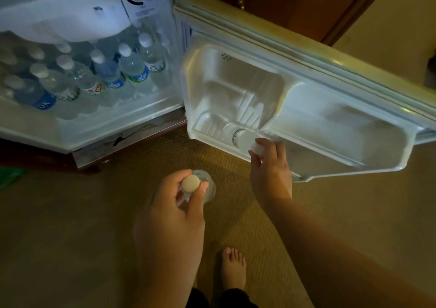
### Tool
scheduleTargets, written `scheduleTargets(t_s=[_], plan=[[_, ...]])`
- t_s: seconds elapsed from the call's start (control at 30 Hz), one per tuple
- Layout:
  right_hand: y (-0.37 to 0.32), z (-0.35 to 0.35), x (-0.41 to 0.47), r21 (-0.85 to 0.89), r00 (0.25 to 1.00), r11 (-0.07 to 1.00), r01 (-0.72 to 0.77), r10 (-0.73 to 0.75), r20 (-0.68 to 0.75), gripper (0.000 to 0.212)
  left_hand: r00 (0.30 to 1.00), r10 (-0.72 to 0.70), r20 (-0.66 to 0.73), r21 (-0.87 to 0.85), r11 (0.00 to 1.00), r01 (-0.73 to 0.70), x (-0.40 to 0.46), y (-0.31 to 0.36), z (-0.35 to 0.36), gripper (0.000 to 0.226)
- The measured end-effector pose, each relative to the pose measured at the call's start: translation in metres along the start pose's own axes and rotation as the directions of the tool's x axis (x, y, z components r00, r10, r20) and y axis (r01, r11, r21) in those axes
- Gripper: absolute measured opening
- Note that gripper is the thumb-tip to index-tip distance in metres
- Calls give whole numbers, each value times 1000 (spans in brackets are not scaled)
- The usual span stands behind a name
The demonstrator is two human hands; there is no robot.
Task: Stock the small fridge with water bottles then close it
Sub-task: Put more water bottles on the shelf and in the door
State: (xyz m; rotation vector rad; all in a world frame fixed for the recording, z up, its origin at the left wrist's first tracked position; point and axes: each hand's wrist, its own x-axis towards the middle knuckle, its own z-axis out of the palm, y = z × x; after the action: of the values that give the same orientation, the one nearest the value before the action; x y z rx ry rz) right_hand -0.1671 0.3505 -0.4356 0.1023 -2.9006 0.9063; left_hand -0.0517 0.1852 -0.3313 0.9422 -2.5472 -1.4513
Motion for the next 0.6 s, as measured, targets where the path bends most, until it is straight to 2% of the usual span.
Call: scheduleTargets(t_s=[0.13,0.3,0.4,0.6], plan=[[21,-14,-6,69,984,987,-146,152,-90,31,995,88,55,36,995,-90,7,7,13,29],[38,-31,-7,97,928,952,-292,306,-212,27,978,182,101,118,974,-194,15,14,28,31],[46,-39,-4,144,890,924,-354,380,-253,21,973,206,108,148,964,-221,18,18,37,33],[56,-48,-4,214,828,878,-428,476,-297,23,967,216,133,168,957,-236,12,20,47,28]])
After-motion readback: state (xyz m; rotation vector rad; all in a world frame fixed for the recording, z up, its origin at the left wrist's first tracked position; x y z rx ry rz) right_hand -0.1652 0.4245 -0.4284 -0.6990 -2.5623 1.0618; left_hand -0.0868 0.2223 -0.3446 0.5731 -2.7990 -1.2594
